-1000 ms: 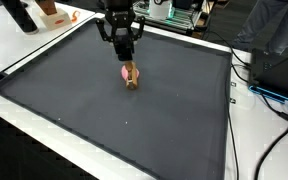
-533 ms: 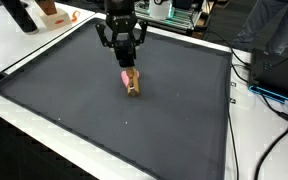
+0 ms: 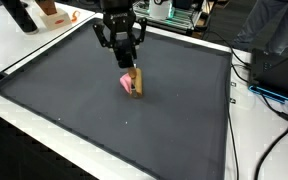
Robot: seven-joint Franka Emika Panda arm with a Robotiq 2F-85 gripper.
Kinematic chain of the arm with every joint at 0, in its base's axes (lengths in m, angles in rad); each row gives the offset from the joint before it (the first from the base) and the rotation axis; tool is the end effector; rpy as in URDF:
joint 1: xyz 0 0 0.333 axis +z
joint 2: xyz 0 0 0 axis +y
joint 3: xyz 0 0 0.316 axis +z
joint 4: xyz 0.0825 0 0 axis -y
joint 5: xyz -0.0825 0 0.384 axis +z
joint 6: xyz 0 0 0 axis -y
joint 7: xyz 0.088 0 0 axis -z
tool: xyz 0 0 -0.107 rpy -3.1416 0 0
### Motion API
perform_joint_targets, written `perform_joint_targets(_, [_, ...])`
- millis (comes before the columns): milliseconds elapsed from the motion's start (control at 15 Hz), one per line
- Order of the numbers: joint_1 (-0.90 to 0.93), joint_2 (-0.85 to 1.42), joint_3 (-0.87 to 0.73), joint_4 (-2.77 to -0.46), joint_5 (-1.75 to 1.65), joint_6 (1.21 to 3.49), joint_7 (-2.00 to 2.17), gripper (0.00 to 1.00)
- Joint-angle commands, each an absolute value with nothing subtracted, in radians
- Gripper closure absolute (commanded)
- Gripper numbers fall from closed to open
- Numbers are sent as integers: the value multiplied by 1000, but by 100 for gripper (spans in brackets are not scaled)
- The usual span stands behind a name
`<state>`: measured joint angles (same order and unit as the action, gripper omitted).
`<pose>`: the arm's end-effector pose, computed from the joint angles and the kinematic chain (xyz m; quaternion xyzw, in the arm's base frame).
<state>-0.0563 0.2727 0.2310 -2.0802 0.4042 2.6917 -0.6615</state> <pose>0.6055 0.0887 0.3329 -0.9474 -0.2326 -0.1944 0.1023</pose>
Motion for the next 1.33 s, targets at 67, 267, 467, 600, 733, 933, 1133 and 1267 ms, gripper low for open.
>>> perform_joint_targets(67, [-57,264,187,-2040,364,2590,-534,76])
perform_joint_targets(267, [-59,233,183,-2029,376,2552,-512,76])
perform_joint_targets(467, [-53,188,177,-2020,374,2530,-485,76])
perform_joint_targets(600, [-42,155,162,-2013,346,2518,-451,76])
perform_joint_targets(733, [-27,114,144,-2009,293,2500,-397,76])
perform_joint_targets(933, [-6,59,122,-2000,191,2445,-307,76])
perform_joint_targets(1133, [13,14,114,-1994,111,2376,-238,76])
perform_joint_targets(1267, [24,-10,113,-1993,68,2332,-207,76])
